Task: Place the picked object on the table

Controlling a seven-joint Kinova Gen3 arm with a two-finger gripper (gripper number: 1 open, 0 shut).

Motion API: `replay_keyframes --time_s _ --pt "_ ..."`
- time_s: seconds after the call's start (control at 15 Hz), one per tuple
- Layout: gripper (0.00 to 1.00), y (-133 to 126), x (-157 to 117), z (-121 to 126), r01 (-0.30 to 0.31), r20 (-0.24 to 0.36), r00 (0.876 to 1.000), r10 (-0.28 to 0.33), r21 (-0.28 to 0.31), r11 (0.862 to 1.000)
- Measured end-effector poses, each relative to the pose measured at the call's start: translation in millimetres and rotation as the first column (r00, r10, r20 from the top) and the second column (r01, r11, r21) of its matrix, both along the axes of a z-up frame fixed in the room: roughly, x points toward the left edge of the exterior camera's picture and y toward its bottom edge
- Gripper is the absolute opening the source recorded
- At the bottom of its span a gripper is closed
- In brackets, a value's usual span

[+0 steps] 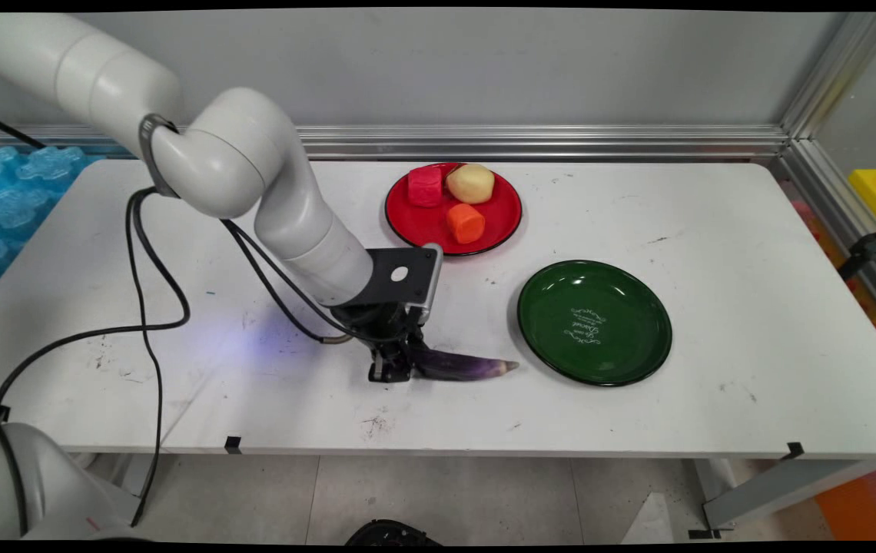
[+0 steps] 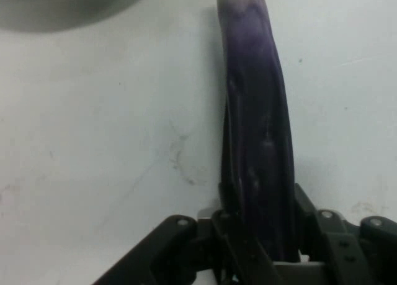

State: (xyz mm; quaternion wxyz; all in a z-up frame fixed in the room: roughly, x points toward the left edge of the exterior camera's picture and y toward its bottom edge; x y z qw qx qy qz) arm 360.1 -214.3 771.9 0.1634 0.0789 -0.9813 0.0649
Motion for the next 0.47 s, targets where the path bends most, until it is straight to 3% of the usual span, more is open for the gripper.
replay_keyframes --time_s 0.07,0.13,0.47 --pt "0.00 -0.7 -0.3 -3.8 0.004 0.000 1.000 -0.004 0.000 1.000" --pt "1.00 -1.0 -0.3 -6.5 0.008 -0.001 1.000 -0.008 -0.001 1.000" --pt "1.00 -0.3 3.7 -9.1 0.008 -0.008 1.000 -0.008 -0.007 1.000"
